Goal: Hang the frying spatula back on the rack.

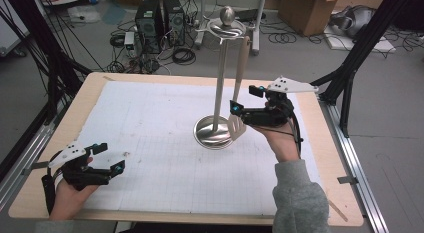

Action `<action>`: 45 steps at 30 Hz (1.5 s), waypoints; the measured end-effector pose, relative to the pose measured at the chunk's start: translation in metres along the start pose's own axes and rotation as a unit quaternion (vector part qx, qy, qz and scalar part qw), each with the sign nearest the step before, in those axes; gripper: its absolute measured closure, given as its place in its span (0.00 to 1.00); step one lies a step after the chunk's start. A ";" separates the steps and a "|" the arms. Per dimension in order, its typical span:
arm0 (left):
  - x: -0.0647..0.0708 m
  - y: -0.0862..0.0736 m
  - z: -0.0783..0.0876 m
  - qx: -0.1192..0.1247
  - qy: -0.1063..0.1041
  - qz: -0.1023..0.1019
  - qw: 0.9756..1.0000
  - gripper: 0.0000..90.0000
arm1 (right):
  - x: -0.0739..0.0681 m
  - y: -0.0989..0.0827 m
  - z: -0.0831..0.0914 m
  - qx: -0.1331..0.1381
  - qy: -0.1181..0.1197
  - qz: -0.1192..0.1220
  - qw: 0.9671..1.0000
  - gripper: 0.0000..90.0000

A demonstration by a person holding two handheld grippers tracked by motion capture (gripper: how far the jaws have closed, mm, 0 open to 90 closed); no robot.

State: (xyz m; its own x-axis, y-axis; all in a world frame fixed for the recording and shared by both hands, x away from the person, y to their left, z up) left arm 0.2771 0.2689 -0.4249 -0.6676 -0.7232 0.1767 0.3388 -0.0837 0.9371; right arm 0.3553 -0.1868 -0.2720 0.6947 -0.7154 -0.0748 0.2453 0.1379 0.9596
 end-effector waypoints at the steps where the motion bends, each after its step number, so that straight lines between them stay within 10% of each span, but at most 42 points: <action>1: 0.000 0.000 0.000 -0.004 0.000 -0.002 1.000 0.02 | 0.000 0.000 0.000 0.000 0.000 0.000 1.000 0.16; 23: 0.000 -0.002 -0.002 -0.005 0.000 -0.001 1.000 0.02 | 0.001 -0.024 0.014 -0.017 0.034 0.014 0.999 0.17; 35: -0.001 -0.002 -0.001 -0.004 0.001 -0.001 1.000 0.02 | -0.001 -0.042 0.032 -0.016 0.017 0.061 0.998 0.17; 45: 0.001 0.000 0.001 0.010 -0.006 -0.006 1.000 0.02 | 0.005 -0.065 0.053 0.004 0.012 0.049 0.999 0.17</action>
State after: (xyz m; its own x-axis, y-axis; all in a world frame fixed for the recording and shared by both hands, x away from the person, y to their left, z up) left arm 0.2761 0.2691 -0.4240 -0.6799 -0.7133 0.1698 0.3177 -0.0779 0.9450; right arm 0.3071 -0.2357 -0.3200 0.7308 -0.6825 0.0139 0.1698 0.2015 0.9647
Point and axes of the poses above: each handheld gripper's, and its own axes: z roughly backward along the jaws, y roughly out of its top, x roughly to its right, the point moved 3 cm from there along -z, roughly forward along the jaws, and after that the axes turned 3 degrees about -y, right-handed, at the moved point
